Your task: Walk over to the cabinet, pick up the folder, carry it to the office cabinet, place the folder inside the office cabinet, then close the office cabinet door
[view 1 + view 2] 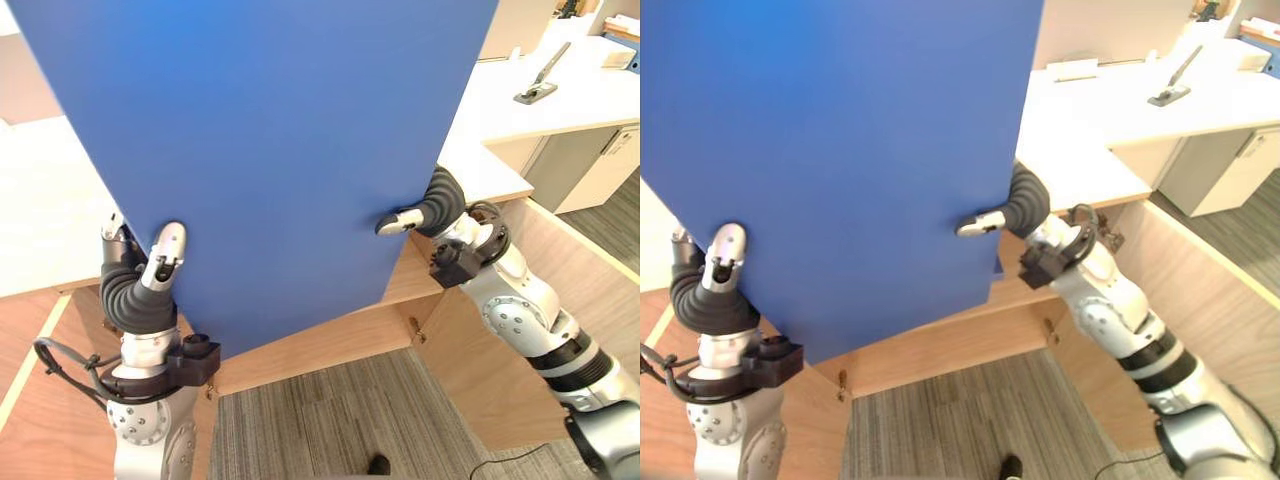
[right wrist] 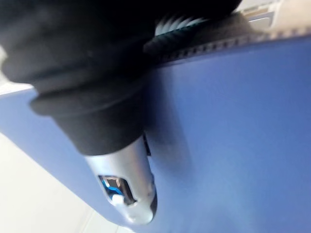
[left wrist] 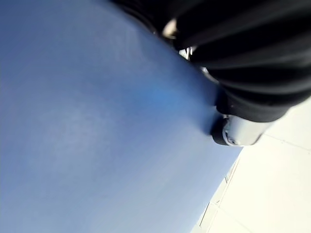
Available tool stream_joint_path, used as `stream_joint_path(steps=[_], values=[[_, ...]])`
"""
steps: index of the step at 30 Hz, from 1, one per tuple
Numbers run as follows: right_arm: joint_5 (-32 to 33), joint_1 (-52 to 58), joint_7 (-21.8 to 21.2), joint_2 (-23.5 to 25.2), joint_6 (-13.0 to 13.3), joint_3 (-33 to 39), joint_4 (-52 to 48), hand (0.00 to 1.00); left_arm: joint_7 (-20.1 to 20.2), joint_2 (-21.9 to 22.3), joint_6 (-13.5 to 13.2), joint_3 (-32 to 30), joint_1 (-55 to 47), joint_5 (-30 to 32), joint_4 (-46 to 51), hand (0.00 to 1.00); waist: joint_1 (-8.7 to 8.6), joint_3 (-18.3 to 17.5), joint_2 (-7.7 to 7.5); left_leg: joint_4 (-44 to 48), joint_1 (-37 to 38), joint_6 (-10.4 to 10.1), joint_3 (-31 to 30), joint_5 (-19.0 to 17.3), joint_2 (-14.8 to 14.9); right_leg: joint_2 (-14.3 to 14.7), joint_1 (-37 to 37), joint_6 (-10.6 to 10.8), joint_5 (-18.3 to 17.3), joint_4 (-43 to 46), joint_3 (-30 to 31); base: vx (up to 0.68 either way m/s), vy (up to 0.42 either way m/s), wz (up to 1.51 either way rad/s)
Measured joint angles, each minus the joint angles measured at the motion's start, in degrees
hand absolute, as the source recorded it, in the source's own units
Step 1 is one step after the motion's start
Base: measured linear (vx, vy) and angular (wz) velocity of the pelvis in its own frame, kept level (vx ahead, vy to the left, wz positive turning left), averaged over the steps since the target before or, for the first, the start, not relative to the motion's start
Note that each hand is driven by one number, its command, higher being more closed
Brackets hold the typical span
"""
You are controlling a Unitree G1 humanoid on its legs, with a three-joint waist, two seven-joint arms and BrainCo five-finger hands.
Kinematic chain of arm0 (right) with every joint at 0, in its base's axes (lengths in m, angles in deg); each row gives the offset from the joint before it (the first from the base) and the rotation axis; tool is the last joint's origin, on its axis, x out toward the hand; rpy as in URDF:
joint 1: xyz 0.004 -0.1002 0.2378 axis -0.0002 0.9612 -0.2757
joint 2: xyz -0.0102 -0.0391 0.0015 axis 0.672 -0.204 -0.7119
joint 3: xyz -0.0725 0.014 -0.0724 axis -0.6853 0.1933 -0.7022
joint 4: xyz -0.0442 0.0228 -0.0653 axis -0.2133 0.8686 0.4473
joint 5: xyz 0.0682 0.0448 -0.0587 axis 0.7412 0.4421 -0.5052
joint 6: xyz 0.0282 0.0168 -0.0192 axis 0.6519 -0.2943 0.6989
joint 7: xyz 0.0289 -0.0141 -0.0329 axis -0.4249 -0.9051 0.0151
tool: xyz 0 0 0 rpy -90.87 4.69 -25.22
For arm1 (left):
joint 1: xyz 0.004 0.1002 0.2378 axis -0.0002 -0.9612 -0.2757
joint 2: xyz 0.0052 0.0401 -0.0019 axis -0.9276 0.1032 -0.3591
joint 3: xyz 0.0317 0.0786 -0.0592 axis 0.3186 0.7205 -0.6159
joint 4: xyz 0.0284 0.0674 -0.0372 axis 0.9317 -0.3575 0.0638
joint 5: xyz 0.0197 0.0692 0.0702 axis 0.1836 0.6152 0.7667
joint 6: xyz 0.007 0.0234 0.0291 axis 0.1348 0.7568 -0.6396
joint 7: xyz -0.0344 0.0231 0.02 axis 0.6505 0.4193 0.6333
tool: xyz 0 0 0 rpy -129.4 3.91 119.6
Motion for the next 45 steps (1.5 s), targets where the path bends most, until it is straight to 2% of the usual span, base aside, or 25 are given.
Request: stream_joint_path(steps=[3,4,9,10,14,17,21,22,24,25,28,32,36,39,41,43,45], values=[[2.69,-2.65,0.05,-3.26,-0.79,-3.77,0.42,0.0,-1.12,-1.58,-0.62,-0.01,-0.82,-0.35,-0.02,1.0,0.06,-0.42,-0.68,0.01,-0.01,-0.02,-0.01,0.04,0.0,-0.03,-0.01,-0.03,0.03,-0.01,-0.01,-0.03,-0.001,0.0],[3.04,-3.2,0.07,-3.78,-0.95,-4.26,0.43,1.0,-1.28,-1.71,-0.65,-0.01,-0.82,-0.45,-0.02,1.0,0.15,-0.46,-0.74,0.02,-0.01,-0.02,-0.01,0.05,-0.01,-0.04,-0.01,-0.02,0.04,-0.01,-0.01,0.0,0.0,0.0],[3.25,-7.87,0.53,-7.38,-1.47,-7.56,0.47,1.0,-2.65,-3.21,-2.02,0.02,-0.86,-1.32,-0.24,1.0,0.66,-0.96,-0.85,-0.02,-0.11,-0.07,-0.03,0.12,-0.01,-0.05,-0.1,-0.01,0.07,0.0,-0.05,0.0,0.0,0.0],[3.23,-8.68,0.53,-8.36,-1.6,-8.21,0.47,1.0,-2.75,-3.34,-2.36,0.04,-0.9,-1.55,-0.58,0.0,0.72,-1.44,-0.86,-0.07,-0.2,-0.07,-0.03,0.12,-0.01,-0.05,-0.22,-0.01,0.07,0.01,-0.08,0.0,0.0,0.0],[3.15,-9.89,0.5,-10.04,-1.55,-8.64,0.47,1.0,-2.63,-3.98,-2.87,2.21,-2.22,-2.07,-1.43,0.0,0.86,-2.59,-1.31,-0.67,-0.24,-0.01,-0.2,0.51,-0.19,-0.17,-0.39,0.01,0.08,0.0,-0.26,0.0,0.0,0.02],[2.44,-9.74,0.5,-11.35,-1.59,-8.66,0.61,1.0,-0.12,-6.24,-3.02,5.31,-4.5,-5.37,-3.66,0.0,0.86,-3.22,-1.28,-0.69,-0.25,-0.01,-0.25,0.57,-0.21,-0.2,-0.41,0.01,0.08,-0.02,-0.29,0.0,0.0,0.0],[-1.1,-6.38,0.5,-13.41,-1.96,-8.73,0.63,1.0,8.48,-10.35,-3.17,10.21,-6.0,-19.94,-11.94,0.0,0.74,-3.67,-1.24,-0.68,-0.3,-0.06,-0.21,0.66,-0.19,-0.18,-0.52,0.0,0.08,-0.31,-0.28,0.0,0.0,0.0],[-2.95,-4.92,0.43,-14.35,-2.41,-8.77,0.62,1.0,12.14,-12.64,-2.51,12.85,-6.68,-24.89,-15.72,0.0,0.49,-3.74,-1.27,-0.66,-0.52,-0.09,-0.15,0.68,-0.18,-0.18,-0.76,-0.03,0.1,-0.31,-0.25,0.0,0.0,-0.03],[-7.79,-2.37,-0.19,-16.07,-3.57,-8.98,0.61,1.0,17.43,-16.8,0.13,18.67,-6.89,-30.49,-24.23,0.0,0.1,-3.92,-1.32,-0.65,-1.26,-0.17,0.14,0.82,-0.19,-0.15,-1.74,-0.18,0.27,-0.31,0.04,-0.02,0.002,-0.07],[-8.93,-1.73,-0.52,-16.26,-4.11,-9.05,0.61,1.0,18.71,-17.73,1.16,20.19,-6.88,-31.59,-26.38,0.0,0.03,-3.92,-1.31,-0.66,-1.28,-0.2,0.21,0.84,-0.14,-0.08,-1.81,-0.18,0.39,-0.3,0.15,-0.02,0.0,-0.07],[-10.62,0.46,-1.57,-17.25,-5.6,-10.82,0.6,1.0,25.01,-19.88,7.96,27.02,-6.87,-38.77,-36.05,0.0,-0.83,-3.91,-1.32,-0.79,-1.19,-0.24,0.6,0.86,0.0,0.17,-2.01,-0.18,0.4,-0.13,0.56,-0.01,-0.001,-0.07],[-8.4,1.25,-2.19,-15.14,-4.79,-8.4,-1.84,1.0,26.74,-19.68,13.26,31.72,-7.02,-38.65,-47.88,0.0,-1.74,-3.91,-1.32,-0.85,-1.26,-0.24,1.22,0.86,0.05,0.33,-2.52,-0.29,0.5,-0.2,1.18,-0.03,0.008,-0.08],[-9.39,5.5,-4.02,-11.73,-3.3,0.02,-7.05,1.0,25.68,-15.19,14.17,28.77,-6.64,-35.2,-61.19,0.0,-1.66,-3.93,-1.32,-0.85,-1.48,-0.24,1.44,0.86,0.04,0.32,-2.85,-0.3,0.54,-0.31,1.35,-0.05,0.006,-0.03],[-17.73,8.89,-3.44,-4.06,-0.2,6.51,-11.07,1.0,22.46,-6.65,14.71,20.49,-4.18,-26.56,-77.99,0.0,-1.61,-4.13,-1.4,-0.75,-2.13,-0.23,1.44,0.86,0.04,0.23,-3.52,-0.41,0.62,-0.31,1.34,-0.05,0.006,-0.01],[-20.65,10.62,-3.09,-0.97,0.47,7.07,-11.46,1.0,21.2,-3.72,14.96,17.04,-2.83,-22.48,-85.08,0.0,-1.55,-4.28,-1.56,-0.75,-2.14,-0.23,1.37,0.86,0.09,0.22,-3.5,-0.42,0.63,-0.31,1.33,-0.02,0.003,0.0],[-23.84,14.3,-2.89,2.39,0.43,5.7,-11.39,1.0,19.09,-0.09,15.17,9.16,-2.01,-17.64,-93.66,0.0,-1.38,-4.37,-1.96,-0.79,-2.17,-0.23,1.28,0.86,0.12,0.05,-3.5,-0.42,0.64,-0.31,1.3,0.0,0.0,0.0],[-28.48,17.11,-3.15,4.17,-0.07,2.21,-11.03,1.0,17.14,1.4,15.11,0.99,-1.11,-15.52,-98.73,0.0,-1.27,-4.41,-2.12,-0.79,-2.17,-0.22,1.25,0.85,0.07,-0.04,-3.5,-0.42,0.64,-0.32,1.3,0.0,0.0,0.0]])
